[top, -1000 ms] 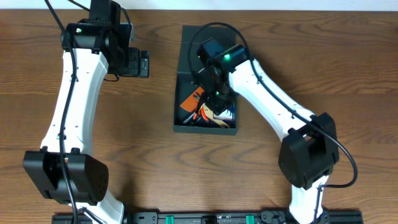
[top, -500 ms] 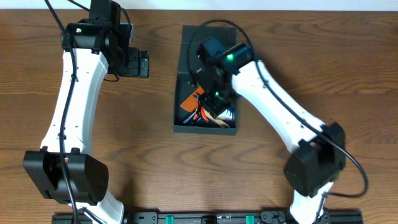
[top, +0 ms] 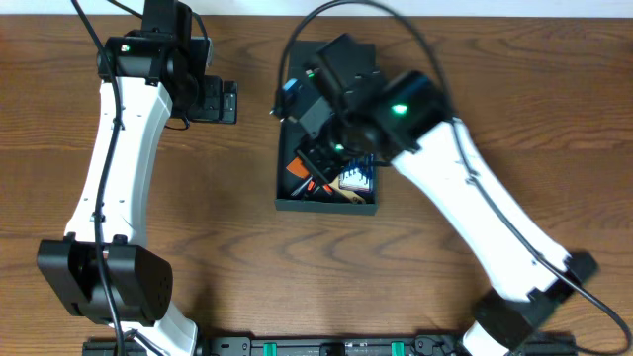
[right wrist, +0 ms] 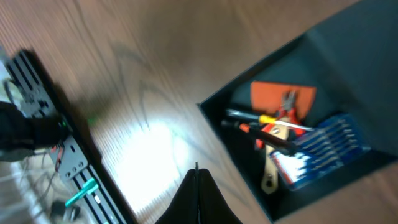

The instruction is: Pack container

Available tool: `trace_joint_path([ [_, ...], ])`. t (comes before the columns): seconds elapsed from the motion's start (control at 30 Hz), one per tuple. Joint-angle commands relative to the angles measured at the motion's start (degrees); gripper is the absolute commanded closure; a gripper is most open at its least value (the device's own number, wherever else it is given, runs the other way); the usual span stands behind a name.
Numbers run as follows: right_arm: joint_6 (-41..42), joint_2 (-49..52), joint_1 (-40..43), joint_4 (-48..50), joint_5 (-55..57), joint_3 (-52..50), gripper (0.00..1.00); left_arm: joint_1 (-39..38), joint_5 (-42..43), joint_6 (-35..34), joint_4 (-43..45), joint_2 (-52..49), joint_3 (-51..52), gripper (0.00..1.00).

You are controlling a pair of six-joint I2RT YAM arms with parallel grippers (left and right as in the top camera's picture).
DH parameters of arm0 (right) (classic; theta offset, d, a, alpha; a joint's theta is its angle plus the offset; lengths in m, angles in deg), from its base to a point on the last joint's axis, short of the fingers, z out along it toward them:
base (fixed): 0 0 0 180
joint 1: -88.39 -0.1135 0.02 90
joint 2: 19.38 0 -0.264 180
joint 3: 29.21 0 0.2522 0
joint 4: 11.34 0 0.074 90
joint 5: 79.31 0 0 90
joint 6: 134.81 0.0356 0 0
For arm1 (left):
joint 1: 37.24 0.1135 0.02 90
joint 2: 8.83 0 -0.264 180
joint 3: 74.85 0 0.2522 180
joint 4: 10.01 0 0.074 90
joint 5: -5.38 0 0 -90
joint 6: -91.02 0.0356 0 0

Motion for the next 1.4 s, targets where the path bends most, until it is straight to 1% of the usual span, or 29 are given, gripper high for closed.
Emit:
trace_joint_path([
  [0.0, -1.1, 3.6, -0.6, -1.1, -0.4, -0.8, 0.99, 0.2, -0.5, -0.3, -0.4, 0.2, -0.7, 0.01],
  [0.2, -2.9, 8.0, -0.2, -1.8, -0.4, -0.8, 0.99, 0.2, -0.5, -0.3, -0.5, 0.2, -0.7, 0.01],
  [0.43, -3.2, 12.7, 0.6, -2.2, 0.5, -0.8, 0.99, 0.2, -0.5, -0.2, -0.5, 0.2, -0.7, 0.01],
  [0.6, -3.2, 14.6, 2.7, -3.8, 1.4, -0.8, 0.99, 0.2, -0.5, -0.2, -0.4, 0.2, -0.7, 0.02],
  [1.03, -3.0, 16.6, 11.1, -2.8, 3.9, -0.9, 0.99, 0.2, -0.5, -0.3, -0.5, 0.2, -0.7, 0.01],
  [1.37, -3.0, 23.6, 11.8, -2.8, 3.8, -0.9, 0.99, 0.2, -0.5, -0.2, -0.5, 0.2, -0.7, 0.01],
])
